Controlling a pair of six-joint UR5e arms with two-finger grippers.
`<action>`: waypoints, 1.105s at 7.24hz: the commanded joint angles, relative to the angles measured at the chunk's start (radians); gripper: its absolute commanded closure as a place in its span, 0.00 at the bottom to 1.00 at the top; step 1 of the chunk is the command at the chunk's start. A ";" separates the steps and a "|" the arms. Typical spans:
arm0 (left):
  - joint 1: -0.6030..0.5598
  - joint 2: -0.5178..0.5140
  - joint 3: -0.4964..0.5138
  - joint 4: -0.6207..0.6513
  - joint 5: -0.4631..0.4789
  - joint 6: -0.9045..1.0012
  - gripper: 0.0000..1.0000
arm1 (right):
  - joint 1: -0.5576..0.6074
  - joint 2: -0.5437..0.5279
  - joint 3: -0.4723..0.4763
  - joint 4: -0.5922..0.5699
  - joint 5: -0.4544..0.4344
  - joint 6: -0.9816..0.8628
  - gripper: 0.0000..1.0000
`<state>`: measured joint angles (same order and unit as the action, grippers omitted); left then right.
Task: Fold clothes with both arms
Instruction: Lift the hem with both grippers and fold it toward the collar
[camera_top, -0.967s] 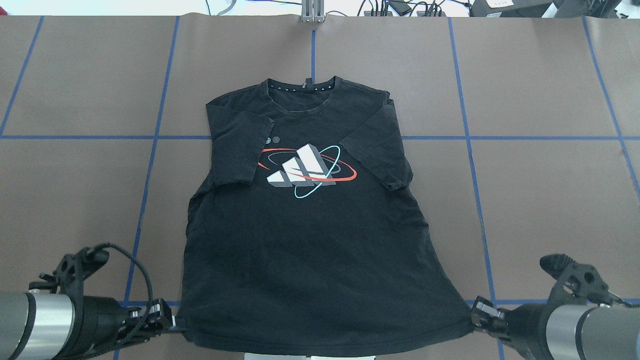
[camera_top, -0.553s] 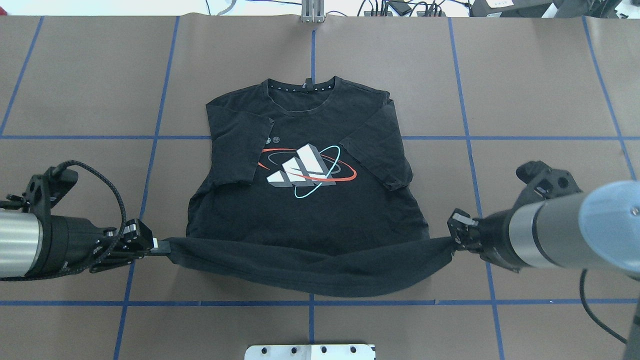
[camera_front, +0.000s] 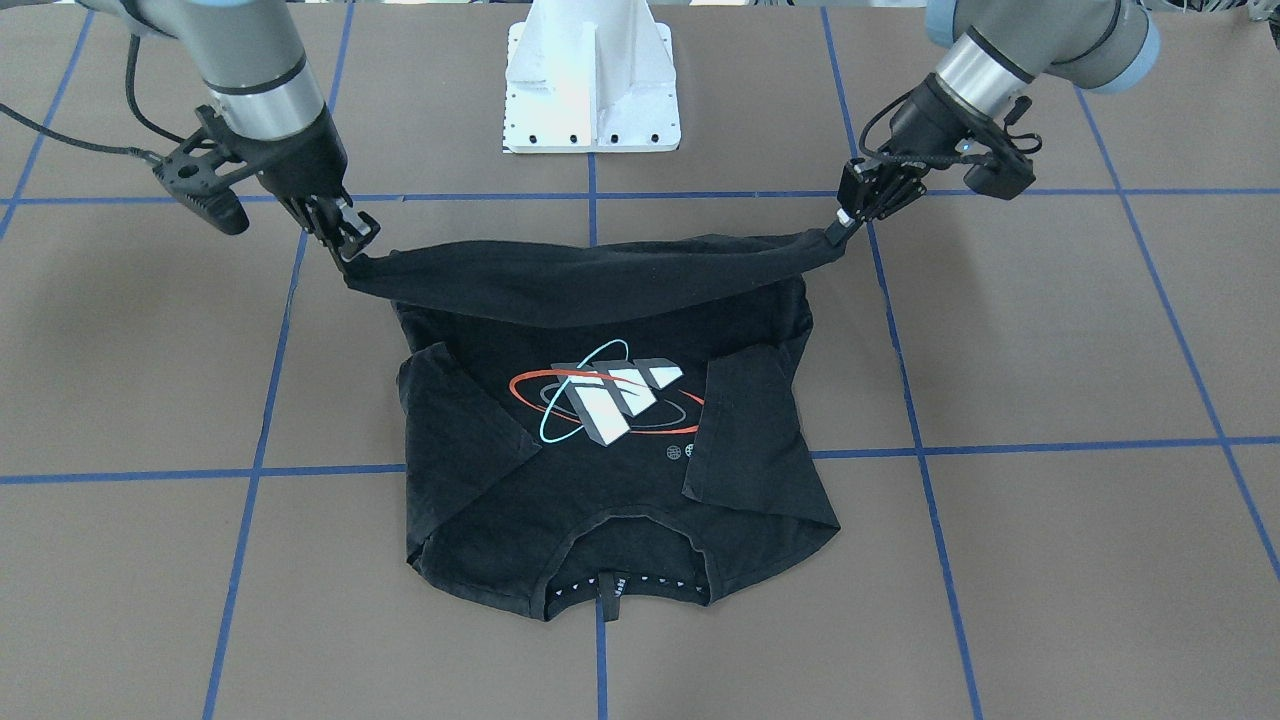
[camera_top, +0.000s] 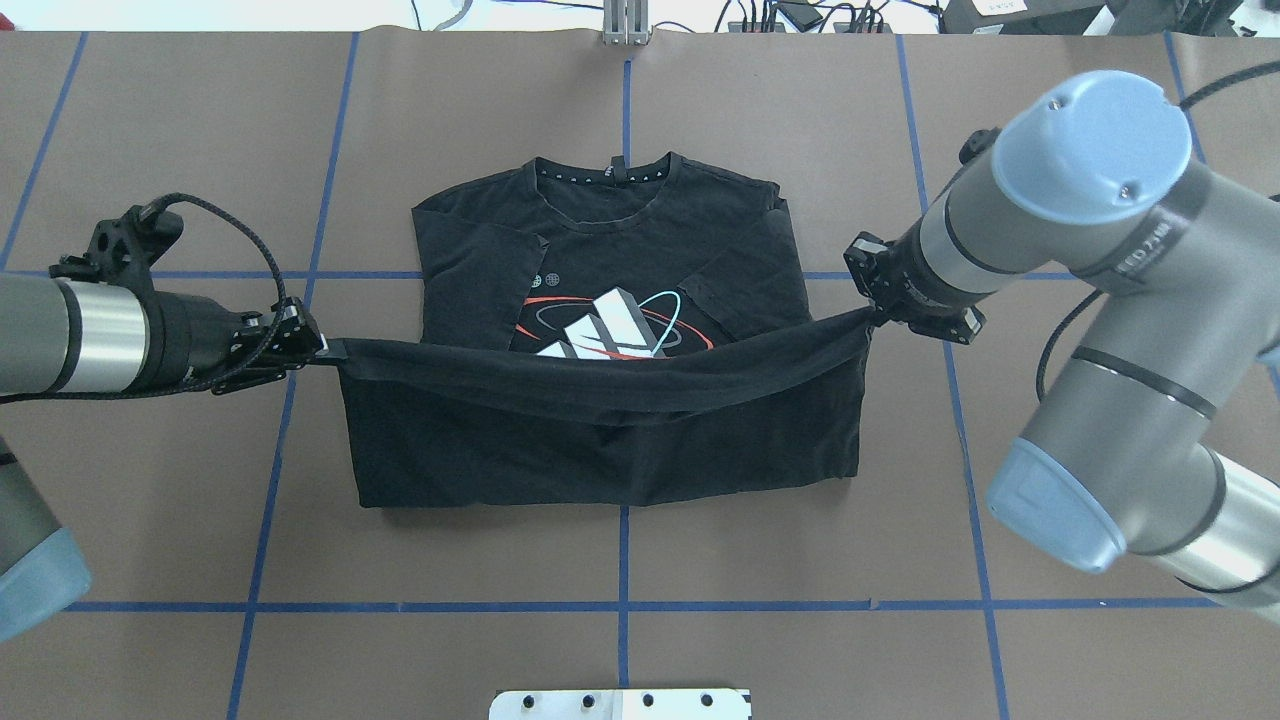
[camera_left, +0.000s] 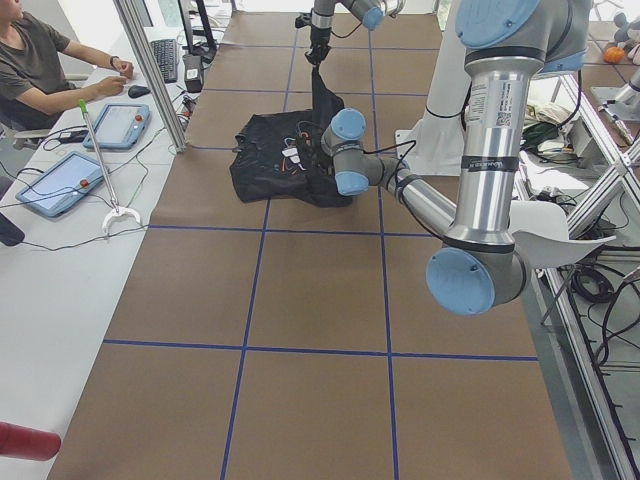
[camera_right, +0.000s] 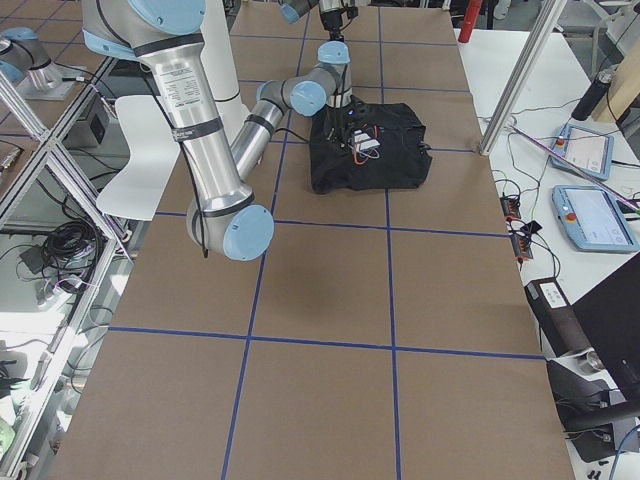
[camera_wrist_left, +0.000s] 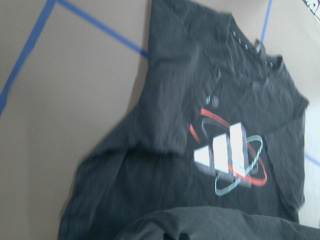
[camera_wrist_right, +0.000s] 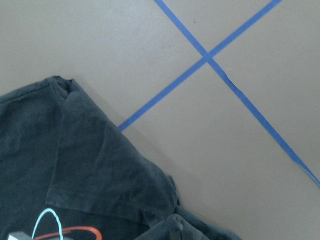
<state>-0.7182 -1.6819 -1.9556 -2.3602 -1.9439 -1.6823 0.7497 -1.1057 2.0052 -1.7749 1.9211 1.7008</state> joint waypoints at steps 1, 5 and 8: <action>-0.052 -0.154 0.215 -0.010 0.006 0.024 1.00 | 0.078 0.101 -0.193 0.003 0.001 -0.116 1.00; -0.087 -0.226 0.357 -0.017 0.069 0.095 1.00 | 0.094 0.224 -0.581 0.335 -0.010 -0.112 1.00; -0.096 -0.295 0.558 -0.126 0.114 0.095 1.00 | 0.108 0.299 -0.724 0.364 -0.034 -0.119 1.00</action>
<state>-0.8131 -1.9611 -1.4659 -2.4380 -1.8424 -1.5879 0.8556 -0.8384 1.3426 -1.4260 1.9044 1.5839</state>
